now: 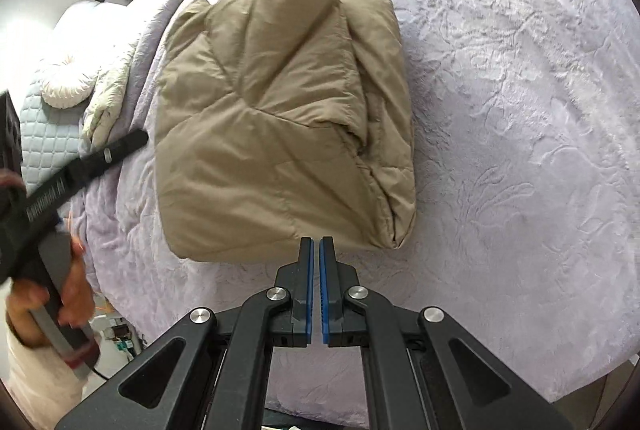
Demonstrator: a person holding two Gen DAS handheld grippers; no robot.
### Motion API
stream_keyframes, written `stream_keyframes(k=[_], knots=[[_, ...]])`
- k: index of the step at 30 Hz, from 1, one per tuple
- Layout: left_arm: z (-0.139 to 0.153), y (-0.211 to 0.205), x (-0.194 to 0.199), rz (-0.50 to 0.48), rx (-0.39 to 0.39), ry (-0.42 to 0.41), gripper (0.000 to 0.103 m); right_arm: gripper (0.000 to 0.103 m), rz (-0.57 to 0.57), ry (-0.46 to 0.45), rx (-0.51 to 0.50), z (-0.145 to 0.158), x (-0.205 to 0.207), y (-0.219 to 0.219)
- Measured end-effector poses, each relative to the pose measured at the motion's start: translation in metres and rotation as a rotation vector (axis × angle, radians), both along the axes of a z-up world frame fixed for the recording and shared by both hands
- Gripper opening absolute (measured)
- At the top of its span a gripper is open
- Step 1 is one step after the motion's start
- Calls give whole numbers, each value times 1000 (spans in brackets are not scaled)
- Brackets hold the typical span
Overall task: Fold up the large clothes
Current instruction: 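Open both tools and lift them away from the folded jacket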
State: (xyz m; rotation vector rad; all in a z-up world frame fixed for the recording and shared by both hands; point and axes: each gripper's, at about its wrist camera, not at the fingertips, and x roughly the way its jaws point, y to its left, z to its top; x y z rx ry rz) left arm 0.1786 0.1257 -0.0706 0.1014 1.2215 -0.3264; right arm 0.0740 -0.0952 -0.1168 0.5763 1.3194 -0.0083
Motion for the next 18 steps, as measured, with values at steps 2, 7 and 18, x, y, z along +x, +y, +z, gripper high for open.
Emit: stream_keyframes(k=[2, 7, 18], knots=[[3, 10, -9, 16, -7, 7, 98, 3, 1, -11, -25, 9, -2, 11], [18, 29, -33, 42, -19, -27, 103, 4, 1, -41, -77, 30, -7, 22], [69, 45, -67, 130, 8, -160, 103, 84, 27, -149, -242, 87, -13, 45]])
